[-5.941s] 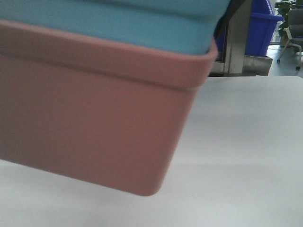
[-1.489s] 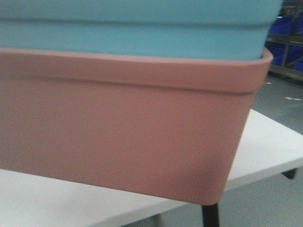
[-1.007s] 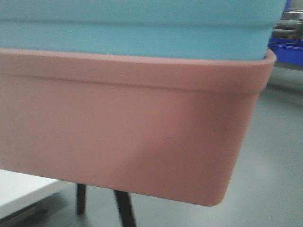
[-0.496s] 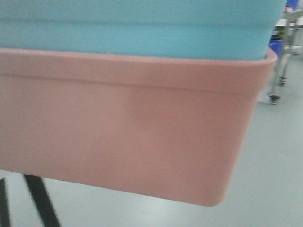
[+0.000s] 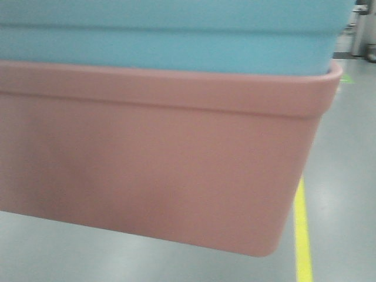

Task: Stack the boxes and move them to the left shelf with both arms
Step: 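Hold the stacked bins with both grippers while driving across the floor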

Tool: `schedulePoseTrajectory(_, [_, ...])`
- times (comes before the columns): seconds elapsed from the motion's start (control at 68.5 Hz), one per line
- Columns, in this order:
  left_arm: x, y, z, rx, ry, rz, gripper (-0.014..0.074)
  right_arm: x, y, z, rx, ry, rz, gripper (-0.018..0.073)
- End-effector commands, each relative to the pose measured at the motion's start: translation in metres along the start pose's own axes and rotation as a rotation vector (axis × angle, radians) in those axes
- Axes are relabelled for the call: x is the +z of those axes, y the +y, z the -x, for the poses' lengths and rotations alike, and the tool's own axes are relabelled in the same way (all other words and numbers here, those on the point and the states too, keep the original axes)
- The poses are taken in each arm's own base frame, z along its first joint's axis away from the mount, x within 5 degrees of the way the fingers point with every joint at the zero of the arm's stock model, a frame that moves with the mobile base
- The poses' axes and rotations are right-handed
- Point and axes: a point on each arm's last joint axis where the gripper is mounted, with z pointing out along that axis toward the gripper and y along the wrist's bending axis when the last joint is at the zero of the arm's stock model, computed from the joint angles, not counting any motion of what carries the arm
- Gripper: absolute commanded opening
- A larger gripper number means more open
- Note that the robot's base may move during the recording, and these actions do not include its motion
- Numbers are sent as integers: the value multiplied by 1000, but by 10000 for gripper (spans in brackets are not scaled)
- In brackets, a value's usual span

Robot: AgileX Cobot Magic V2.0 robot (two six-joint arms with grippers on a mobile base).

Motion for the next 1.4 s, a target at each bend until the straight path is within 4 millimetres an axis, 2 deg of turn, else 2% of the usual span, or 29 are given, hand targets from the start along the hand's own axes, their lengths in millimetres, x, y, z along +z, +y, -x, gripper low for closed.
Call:
schedulePoseTrajectory(0.0, [-27, -28, 14, -74, -137, -317, -12, -27, 17, 20, 55, -196, 266, 57])
schedulePoseTrajectory(1.387, [-27, -28, 14, -74, -137, -317, -12, -27, 17, 20, 55, -195, 265, 57])
